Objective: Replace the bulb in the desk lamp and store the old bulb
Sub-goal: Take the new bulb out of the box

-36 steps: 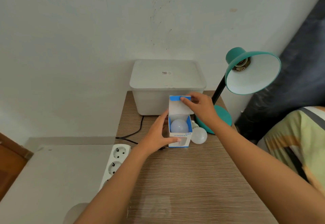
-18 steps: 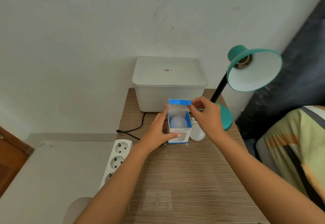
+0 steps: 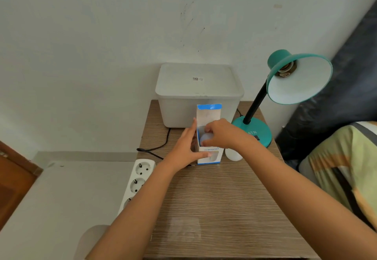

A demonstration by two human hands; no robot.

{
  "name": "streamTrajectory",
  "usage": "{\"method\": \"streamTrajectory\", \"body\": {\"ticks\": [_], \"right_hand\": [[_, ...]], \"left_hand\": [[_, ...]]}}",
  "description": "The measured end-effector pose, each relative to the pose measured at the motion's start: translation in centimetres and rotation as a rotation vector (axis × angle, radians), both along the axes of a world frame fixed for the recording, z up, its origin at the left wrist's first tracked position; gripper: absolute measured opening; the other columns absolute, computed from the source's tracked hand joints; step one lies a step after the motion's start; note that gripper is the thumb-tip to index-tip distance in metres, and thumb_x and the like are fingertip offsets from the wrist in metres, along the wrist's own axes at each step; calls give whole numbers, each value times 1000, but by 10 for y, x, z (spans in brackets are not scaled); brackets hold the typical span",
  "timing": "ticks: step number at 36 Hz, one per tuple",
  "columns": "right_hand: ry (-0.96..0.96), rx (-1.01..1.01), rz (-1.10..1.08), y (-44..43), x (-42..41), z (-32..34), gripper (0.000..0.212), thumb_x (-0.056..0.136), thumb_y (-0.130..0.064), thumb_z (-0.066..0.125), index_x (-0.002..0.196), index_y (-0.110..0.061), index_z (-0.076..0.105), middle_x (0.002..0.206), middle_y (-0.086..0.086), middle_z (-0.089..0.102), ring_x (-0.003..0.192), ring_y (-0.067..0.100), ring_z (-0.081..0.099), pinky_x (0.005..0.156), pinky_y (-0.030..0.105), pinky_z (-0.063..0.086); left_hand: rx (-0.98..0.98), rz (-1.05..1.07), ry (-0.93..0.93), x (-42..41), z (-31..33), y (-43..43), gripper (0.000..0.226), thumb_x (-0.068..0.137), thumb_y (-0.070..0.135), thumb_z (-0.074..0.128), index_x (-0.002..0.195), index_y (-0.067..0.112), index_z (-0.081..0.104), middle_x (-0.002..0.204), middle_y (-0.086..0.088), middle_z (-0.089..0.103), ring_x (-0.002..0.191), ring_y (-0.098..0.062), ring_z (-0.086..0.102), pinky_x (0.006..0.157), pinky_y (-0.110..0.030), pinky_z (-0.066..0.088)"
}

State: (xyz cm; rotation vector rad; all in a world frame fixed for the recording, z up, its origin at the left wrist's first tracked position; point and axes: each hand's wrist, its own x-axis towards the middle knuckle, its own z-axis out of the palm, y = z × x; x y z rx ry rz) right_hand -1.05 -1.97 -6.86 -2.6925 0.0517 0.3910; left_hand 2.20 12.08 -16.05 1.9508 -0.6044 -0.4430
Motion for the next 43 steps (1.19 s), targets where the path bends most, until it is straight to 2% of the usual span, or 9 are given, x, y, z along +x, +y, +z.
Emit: {"method": "streamTrajectory", "body": {"ticks": [4, 8, 13, 16, 20, 29, 35, 38, 43], "right_hand": [[22, -28, -34, 2, 7, 2, 21, 74, -21, 65, 63, -7, 55, 60, 4, 45, 57, 15, 42, 50, 21, 32], [-48, 67, -67, -6, 4, 3, 34, 71, -22, 69, 97, 0, 67, 96, 19, 67, 83, 24, 61, 69, 31, 50], [-220, 187, -94, -22, -14, 10, 47, 75, -28, 69, 118, -12, 59, 119, 8, 59, 104, 19, 54, 83, 26, 43], [-185, 125, -42, -16, -22, 2, 60, 75, -39, 69, 128, -18, 49, 126, 5, 47, 113, 20, 47, 91, 29, 40], [-235, 176, -87, -13, -25, -5, 62, 74, -38, 71, 128, -20, 46, 124, 4, 43, 101, 13, 42, 84, 26, 39], [-324, 210, -68, -19, -42, -8, 42, 85, -40, 54, 125, -28, 47, 111, -2, 32, 102, 18, 45, 83, 27, 46], [-450, 239, -126, -20, -50, -13, 42, 77, -38, 68, 107, -18, 46, 109, 0, 44, 92, 15, 47, 67, 14, 36], [-466, 260, -187, -20, -53, -18, 38, 76, -38, 69, 94, -19, 41, 95, 1, 51, 79, 16, 49, 59, 21, 37], [-527, 298, -277, -21, -57, -22, 30, 80, -36, 65, 104, -21, 56, 99, 1, 61, 87, 16, 56, 71, 29, 47]], "left_hand": [[16, 13, -19, 0, 0, -1, 114, 71, 37, 79, 149, 36, -3, 148, 5, 28, 132, -8, 35, 108, -36, 39], [23, 27, -8, 0, -1, -3, 112, 69, 41, 79, 147, 40, -1, 149, 6, 26, 134, -12, 35, 107, -43, 41], [5, 23, -8, -5, 0, -9, 111, 71, 37, 79, 148, 37, -1, 149, 5, 25, 135, -11, 33, 109, -41, 37], [3, 27, -19, -5, -1, -4, 112, 71, 40, 79, 149, 35, -1, 149, 4, 26, 134, -11, 32, 110, -40, 36], [18, 36, -1, -3, -3, -1, 112, 66, 48, 79, 147, 42, 1, 149, 5, 27, 135, -13, 34, 107, -45, 40], [8, 39, 3, -1, -4, -2, 109, 72, 37, 78, 148, 39, 0, 151, 6, 22, 136, -12, 30, 109, -42, 37], [6, 35, -6, 1, -3, -2, 111, 67, 45, 79, 146, 44, 1, 148, 8, 25, 135, -10, 31, 108, -44, 38], [-7, 36, -11, 0, -4, -2, 111, 66, 46, 80, 146, 46, 2, 146, 9, 27, 134, -9, 33, 108, -43, 39], [-19, 37, 3, 0, -4, -1, 111, 65, 47, 80, 144, 49, 2, 146, 11, 27, 134, -11, 34, 105, -46, 42]]}}
